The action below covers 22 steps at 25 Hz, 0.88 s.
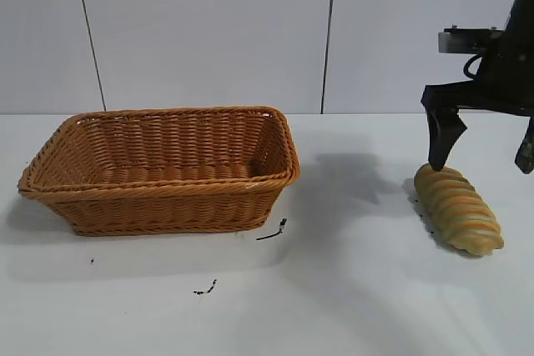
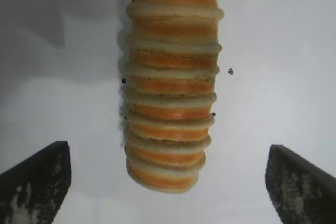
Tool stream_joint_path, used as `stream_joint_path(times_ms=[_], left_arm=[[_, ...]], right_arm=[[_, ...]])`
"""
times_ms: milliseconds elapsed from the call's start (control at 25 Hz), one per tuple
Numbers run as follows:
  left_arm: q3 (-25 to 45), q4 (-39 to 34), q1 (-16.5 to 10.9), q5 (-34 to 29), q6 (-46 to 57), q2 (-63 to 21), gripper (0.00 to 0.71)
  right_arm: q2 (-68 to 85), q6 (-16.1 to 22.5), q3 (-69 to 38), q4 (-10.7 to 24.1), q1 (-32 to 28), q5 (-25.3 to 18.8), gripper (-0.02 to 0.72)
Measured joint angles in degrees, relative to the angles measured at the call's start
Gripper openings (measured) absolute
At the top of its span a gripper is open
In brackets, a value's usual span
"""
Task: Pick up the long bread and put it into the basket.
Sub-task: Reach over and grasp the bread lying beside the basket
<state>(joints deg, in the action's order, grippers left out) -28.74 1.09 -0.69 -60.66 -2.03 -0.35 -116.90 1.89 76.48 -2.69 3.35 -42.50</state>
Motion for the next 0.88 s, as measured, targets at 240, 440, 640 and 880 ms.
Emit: stream_joint_path(times_ms=[240,440,640,880], left_arm=[[0.00,0.00,0.00,0.00,0.00,0.00,0.693],[0.00,0.00,0.00,0.00,0.00,0.00,0.693],[0.00,0.00,0.00,0.00,0.00,0.00,0.693],[0.00,0.00,0.00,0.00,0.00,0.00,0.693]], right_arm=[[-2.16,0.00,0.00,0.00,0.00,2.34,0.690],[-2.26,0.00,0.00,0.00,0.00,3.54,0.690],[-3.88,-0.15,0.00,0.00,0.00,2.69,0.690],[-4.17,-0.66,0.00,0.11,0.00,2.02,0.680]])
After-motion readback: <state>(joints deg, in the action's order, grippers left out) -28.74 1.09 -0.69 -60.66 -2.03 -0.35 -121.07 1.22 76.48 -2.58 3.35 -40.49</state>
